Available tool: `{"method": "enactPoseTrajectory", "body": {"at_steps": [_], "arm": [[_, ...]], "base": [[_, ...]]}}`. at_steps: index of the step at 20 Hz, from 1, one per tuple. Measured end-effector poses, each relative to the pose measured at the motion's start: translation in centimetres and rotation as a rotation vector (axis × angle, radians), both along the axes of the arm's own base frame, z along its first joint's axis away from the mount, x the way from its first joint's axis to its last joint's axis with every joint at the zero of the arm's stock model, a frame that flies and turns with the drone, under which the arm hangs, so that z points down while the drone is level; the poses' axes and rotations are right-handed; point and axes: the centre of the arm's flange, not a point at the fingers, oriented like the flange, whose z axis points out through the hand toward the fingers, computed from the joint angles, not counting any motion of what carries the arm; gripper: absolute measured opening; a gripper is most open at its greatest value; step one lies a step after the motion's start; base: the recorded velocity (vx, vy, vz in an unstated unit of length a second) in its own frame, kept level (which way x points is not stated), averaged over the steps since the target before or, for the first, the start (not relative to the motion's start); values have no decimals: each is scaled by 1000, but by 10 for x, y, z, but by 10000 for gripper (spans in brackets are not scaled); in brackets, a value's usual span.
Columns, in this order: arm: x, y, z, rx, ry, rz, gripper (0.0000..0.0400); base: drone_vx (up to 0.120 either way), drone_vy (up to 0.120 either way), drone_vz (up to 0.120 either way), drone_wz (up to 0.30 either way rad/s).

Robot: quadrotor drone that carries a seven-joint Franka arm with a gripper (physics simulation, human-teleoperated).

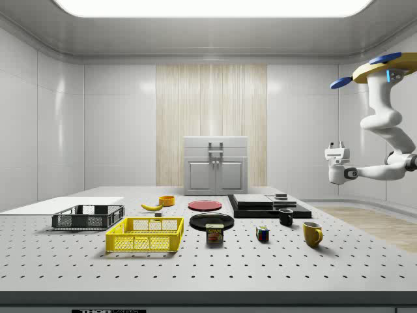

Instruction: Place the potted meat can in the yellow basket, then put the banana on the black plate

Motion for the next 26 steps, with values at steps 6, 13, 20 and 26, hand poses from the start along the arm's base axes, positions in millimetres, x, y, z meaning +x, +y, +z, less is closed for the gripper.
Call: {"method": "enactPoseTrajectory", "body": {"at_steps": [6, 13, 20, 26], "arm": [[-4, 0, 43, 0, -5, 0, 400], [-1, 0, 78, 0, -10, 0, 400], [0, 0, 90, 0, -16, 0, 400], [-1, 0, 93, 0, -20, 0, 400]], "base": [[0, 0, 0, 0], [0, 0, 0, 0], [0, 0, 0, 0], [0, 0, 0, 0]]}}
